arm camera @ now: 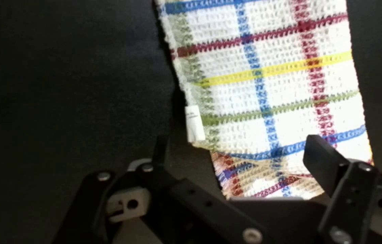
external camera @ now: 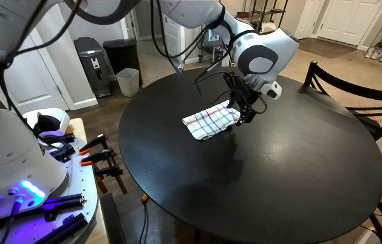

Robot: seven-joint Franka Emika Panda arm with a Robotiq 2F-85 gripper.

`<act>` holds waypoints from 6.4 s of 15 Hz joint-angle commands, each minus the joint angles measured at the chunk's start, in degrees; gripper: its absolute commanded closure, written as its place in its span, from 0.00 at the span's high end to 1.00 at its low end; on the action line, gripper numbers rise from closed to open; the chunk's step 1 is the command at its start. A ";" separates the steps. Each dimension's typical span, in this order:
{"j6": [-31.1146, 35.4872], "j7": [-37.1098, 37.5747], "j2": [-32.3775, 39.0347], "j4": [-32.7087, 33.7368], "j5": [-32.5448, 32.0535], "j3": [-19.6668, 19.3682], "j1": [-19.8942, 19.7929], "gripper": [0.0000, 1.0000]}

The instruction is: Unfold the white towel.

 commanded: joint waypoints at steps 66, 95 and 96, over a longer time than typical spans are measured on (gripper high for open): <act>-2.98 -0.31 0.53 -0.34 5.90 1.69 -1.83 1.00; 2.15 7.78 -4.23 -3.54 0.95 -1.43 4.67 0.01; 1.92 8.82 -4.29 -3.29 0.27 -1.83 5.40 0.01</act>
